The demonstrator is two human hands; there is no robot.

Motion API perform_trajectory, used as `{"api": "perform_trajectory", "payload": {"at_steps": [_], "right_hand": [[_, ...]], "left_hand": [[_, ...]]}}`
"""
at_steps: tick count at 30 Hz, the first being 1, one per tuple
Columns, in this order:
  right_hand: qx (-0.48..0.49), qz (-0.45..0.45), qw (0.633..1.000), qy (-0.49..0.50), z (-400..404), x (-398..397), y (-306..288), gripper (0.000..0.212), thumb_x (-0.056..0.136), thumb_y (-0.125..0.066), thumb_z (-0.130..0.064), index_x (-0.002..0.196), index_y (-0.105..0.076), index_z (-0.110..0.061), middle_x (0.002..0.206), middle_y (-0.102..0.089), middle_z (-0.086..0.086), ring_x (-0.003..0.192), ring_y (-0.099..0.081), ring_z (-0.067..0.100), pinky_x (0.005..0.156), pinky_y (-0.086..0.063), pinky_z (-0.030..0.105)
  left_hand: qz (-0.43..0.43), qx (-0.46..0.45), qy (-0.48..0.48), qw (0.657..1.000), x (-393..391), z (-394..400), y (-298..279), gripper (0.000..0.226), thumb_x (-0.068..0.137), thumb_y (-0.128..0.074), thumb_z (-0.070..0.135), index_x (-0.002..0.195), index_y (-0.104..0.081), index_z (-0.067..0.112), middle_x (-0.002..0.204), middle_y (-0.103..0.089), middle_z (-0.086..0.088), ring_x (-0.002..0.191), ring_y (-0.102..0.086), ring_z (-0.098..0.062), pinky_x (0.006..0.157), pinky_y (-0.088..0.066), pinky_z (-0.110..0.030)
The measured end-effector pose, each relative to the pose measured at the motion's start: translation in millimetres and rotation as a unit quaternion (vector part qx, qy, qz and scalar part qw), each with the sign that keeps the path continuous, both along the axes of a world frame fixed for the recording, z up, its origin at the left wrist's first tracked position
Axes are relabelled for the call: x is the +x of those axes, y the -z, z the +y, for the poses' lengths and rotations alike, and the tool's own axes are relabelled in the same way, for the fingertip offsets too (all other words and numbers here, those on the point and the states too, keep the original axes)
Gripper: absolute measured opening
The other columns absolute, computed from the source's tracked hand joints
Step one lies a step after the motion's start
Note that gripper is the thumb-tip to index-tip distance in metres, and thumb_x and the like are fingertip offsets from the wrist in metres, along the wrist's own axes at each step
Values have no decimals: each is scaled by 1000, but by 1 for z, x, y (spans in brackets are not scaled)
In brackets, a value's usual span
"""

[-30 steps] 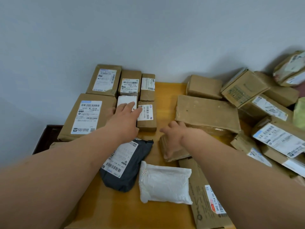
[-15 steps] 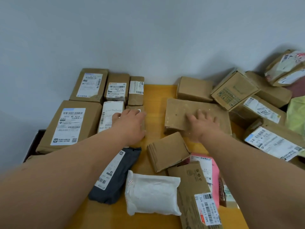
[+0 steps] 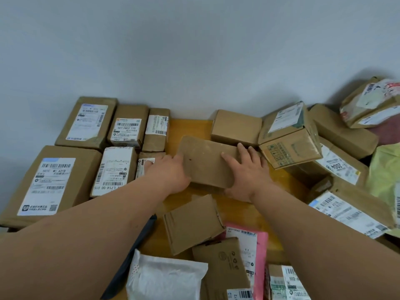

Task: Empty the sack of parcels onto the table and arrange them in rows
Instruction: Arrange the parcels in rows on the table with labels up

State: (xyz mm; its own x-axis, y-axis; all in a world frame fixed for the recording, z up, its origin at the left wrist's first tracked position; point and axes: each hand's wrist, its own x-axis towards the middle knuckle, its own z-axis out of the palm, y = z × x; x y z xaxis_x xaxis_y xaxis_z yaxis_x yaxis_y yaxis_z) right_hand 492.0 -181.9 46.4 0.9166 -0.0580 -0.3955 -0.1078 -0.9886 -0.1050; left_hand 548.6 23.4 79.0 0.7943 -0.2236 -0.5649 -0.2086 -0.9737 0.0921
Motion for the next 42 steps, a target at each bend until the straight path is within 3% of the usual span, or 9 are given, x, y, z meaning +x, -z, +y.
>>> {"api": "perform_trajectory", "payload": {"at_steps": [4, 8, 11, 15, 17, 22, 27, 35, 42], "right_hand": [[18, 2, 1000, 4, -2, 7, -5, 99, 72, -69, -61, 149, -8, -49, 164, 4, 3, 150, 7, 36, 120, -2, 61], [65, 25, 997, 19, -9, 24, -23, 86, 76, -60, -63, 150, -22, -42, 159, -22, 4, 145, -20, 33, 118, -18, 54], [169, 55, 983, 50, -10, 34, -38, 58, 88, -53, -54, 143, -41, -39, 132, -54, -2, 116, -53, 22, 96, -47, 40], [252, 34, 961, 108, -9, 43, -44, 29, 100, -40, -40, 121, -60, -33, 104, -64, -3, 94, -59, 18, 81, -50, 35], [221, 3, 967, 127, -8, 48, -43, 30, 103, -37, -31, 120, -60, -23, 106, -66, 4, 94, -60, 22, 85, -51, 37], [131, -147, 971, 134, -1, 46, -35, 21, 102, -41, -34, 114, -50, -21, 108, -61, 5, 88, -57, 24, 80, -53, 43], [111, 6, 993, 43, 11, 47, -37, 84, 73, -48, -85, 140, -40, -35, 133, -50, -5, 115, -56, 23, 98, -48, 50], [158, 66, 984, 58, 26, 69, -50, 110, 69, -78, -53, 154, -13, -28, 146, -39, 4, 120, -54, 30, 95, -52, 48], [329, -100, 928, 140, 28, 92, -70, 88, 68, -69, -39, 145, -27, -27, 120, -58, -2, 101, -62, 21, 86, -55, 42]], "left_hand": [[19, -92, -92, 991, 6, -5, 4, 69, 93, -56, 47, 152, -24, 28, 139, -48, -10, 122, -52, -33, 107, -40, -54], [-26, -269, -229, 935, 16, -8, -11, 57, 96, -57, 40, 148, -39, 26, 123, -54, 1, 92, -57, -14, 80, -51, -32], [-69, -361, -320, 873, 28, -9, -24, 51, 96, -57, 41, 143, -46, 26, 129, -56, 1, 104, -55, -17, 92, -49, -37], [-70, -447, -350, 820, 44, -12, -43, 46, 93, -61, 34, 138, -53, 28, 129, -59, 2, 112, -57, -18, 99, -49, -35], [-62, -462, -323, 824, 45, -14, -48, 50, 95, -61, 26, 143, -48, 25, 133, -56, 4, 114, -54, -13, 90, -45, -24], [-47, -296, -300, 906, 39, -2, -32, 60, 93, -65, 25, 147, -39, 20, 135, -54, -7, 104, -55, -21, 79, -48, -33], [85, -302, -284, 906, 31, 4, -8, 47, 94, -60, 17, 138, -50, 27, 109, -66, -5, 100, -63, -24, 94, -54, -45], [87, -420, -281, 859, 49, -5, -20, 54, 98, -60, 22, 149, -40, 23, 135, -58, -1, 117, -60, -21, 102, -50, -42], [-47, -452, -280, 846, 57, 3, -32, 49, 101, -53, 34, 148, -41, 25, 120, -54, 13, 112, -54, -11, 90, -47, -30]]}}
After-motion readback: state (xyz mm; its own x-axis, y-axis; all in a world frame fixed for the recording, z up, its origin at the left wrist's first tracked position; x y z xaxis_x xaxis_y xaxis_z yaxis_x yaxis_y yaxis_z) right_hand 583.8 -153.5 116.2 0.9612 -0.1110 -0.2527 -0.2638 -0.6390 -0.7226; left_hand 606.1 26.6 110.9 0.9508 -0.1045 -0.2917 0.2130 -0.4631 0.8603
